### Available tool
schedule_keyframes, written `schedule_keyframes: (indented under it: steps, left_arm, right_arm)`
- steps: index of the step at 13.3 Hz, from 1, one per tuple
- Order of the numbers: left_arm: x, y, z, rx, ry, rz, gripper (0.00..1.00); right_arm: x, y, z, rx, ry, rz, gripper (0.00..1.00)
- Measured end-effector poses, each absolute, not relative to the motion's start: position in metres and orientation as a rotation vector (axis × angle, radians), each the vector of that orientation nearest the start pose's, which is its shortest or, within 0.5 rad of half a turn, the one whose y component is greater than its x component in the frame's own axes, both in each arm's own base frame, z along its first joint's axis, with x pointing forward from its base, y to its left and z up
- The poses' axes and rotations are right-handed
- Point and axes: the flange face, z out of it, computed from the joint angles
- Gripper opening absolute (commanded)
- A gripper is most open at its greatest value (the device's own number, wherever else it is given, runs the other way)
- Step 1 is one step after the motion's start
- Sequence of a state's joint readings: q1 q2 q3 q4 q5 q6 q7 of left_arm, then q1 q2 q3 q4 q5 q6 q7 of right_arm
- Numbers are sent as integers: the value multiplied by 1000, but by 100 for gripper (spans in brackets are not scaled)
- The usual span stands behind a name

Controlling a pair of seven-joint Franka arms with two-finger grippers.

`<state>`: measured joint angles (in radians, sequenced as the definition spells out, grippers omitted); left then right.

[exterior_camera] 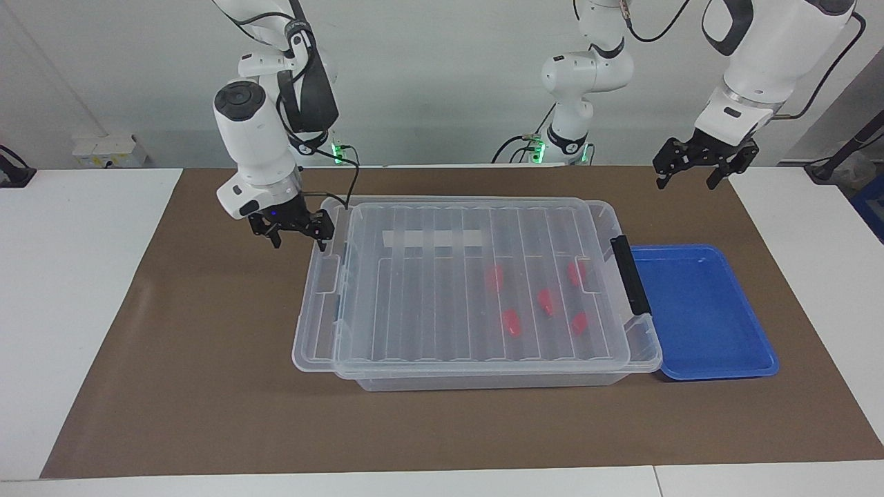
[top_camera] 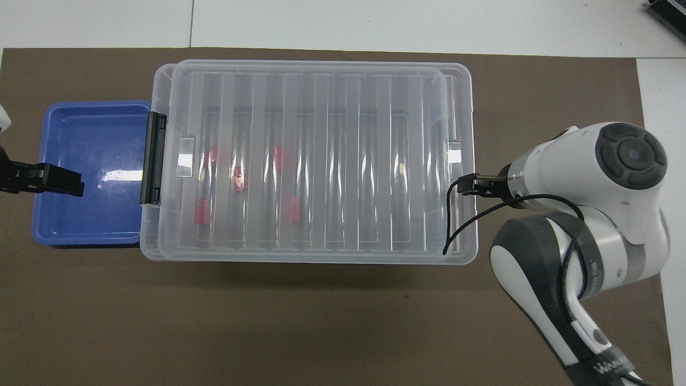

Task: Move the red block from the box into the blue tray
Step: 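Slide the clear lid away from the left arm with the right gripper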

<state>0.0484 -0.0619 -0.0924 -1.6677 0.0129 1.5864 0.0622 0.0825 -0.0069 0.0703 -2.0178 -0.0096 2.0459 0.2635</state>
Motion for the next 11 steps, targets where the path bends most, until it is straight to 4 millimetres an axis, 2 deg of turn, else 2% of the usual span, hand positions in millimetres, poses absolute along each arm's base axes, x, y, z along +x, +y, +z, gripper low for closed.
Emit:
schedule_keyframes:
  steps: [6, 11]
  left_arm:
    - [535, -24, 614, -3119, 166, 31, 100]
    - [535, -24, 614, -3119, 166, 31, 100]
  right_arm:
    - [554, 15, 455, -3149, -70, -51, 100]
    - [553, -27, 455, -3147, -209, -48, 100]
